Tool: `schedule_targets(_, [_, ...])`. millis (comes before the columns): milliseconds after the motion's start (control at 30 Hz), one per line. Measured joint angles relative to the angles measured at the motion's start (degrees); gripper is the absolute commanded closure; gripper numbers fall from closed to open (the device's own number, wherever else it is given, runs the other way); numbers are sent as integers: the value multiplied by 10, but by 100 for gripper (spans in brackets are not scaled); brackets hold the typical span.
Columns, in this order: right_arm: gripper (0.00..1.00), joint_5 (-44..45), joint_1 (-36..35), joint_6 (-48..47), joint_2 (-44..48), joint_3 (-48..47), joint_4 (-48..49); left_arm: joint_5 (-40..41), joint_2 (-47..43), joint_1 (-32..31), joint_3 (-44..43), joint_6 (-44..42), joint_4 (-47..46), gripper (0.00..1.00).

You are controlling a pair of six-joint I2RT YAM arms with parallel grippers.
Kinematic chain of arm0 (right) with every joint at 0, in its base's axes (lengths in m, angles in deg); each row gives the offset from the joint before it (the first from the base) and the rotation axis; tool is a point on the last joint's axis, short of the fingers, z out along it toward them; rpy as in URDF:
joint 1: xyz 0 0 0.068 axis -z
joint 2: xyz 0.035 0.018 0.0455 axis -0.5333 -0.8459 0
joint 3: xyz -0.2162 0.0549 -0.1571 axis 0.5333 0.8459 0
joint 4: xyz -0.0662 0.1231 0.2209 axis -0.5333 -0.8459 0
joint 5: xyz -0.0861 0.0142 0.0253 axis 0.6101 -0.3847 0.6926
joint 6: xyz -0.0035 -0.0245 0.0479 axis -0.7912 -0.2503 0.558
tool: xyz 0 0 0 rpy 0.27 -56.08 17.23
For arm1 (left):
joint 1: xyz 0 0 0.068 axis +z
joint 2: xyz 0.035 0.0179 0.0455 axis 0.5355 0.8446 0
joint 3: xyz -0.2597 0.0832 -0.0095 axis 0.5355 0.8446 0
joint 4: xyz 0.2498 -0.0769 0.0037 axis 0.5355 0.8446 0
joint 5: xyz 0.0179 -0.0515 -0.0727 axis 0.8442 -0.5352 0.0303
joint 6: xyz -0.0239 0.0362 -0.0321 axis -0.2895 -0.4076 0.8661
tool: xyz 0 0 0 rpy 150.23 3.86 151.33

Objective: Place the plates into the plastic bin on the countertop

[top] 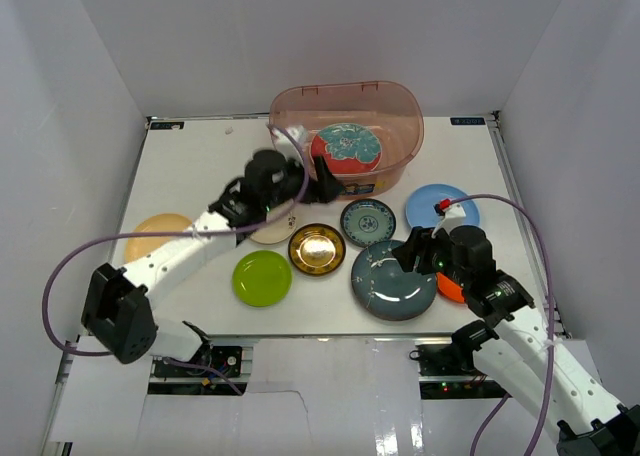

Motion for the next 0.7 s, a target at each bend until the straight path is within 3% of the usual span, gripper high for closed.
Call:
schedule_targets(133, [38,10,0,-11,10,-20,-3,-22,-71,-127,216,70,-39,15])
schedule_targets(300, [38,23,0,-21,9,-55,-5,-27,-65,-167,393,192,-96,18])
schedule_targets(400, [38,23,0,-25,-1,-70,-5,-22,-21,-187,405,244,-165,19])
schedule_targets(567, [37,18,0,-24,-4,-70,-6,-18,103,-222,356,291,-269,29])
schedule_targets(700, [37,15,0,-19,-3,-70,-6,0,174,-240,309,308,-310,47])
